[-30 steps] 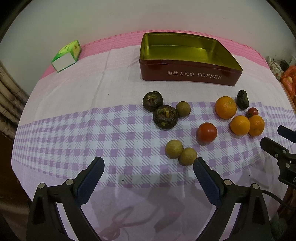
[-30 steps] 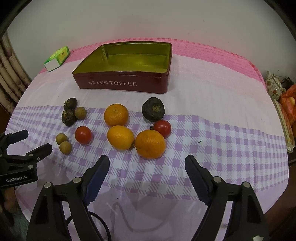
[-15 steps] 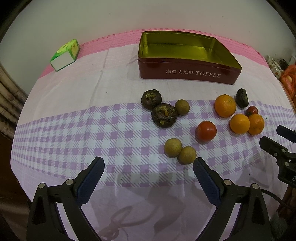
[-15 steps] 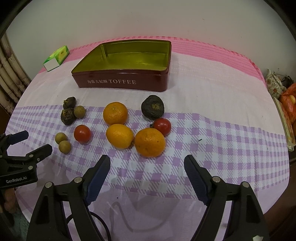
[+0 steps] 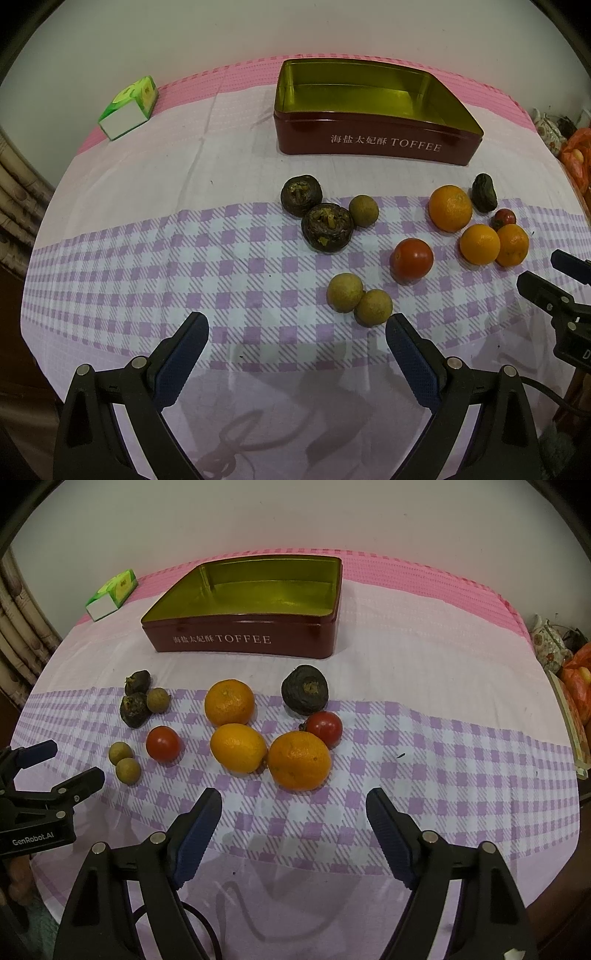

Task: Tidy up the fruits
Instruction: 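Move both tools forward toward the fruits in front of the toffee tin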

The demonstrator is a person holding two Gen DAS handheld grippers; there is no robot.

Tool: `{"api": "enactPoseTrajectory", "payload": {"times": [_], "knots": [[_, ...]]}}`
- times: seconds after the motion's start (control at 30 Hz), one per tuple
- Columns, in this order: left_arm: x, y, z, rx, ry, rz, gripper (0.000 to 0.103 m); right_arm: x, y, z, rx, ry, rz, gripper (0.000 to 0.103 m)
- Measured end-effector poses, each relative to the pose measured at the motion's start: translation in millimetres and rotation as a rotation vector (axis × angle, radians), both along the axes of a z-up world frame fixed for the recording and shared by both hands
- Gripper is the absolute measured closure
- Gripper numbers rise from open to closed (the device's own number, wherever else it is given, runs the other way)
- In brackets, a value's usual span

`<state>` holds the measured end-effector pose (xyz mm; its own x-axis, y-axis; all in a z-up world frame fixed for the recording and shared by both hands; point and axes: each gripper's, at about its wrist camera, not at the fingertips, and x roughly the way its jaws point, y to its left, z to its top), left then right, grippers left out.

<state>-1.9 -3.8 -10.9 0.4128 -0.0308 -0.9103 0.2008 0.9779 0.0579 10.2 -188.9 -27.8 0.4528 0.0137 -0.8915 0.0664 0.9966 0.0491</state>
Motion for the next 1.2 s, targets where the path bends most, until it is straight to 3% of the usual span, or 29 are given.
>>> {"api": "enactPoseTrajectory", "payload": {"times": [1.2], "knots": [[3.0, 8.9, -4.9, -0.008, 0.033, -0.008, 0.007, 2.1, -7.6, -9.4, 0.031, 0.033, -0.021, 0.028]]}}
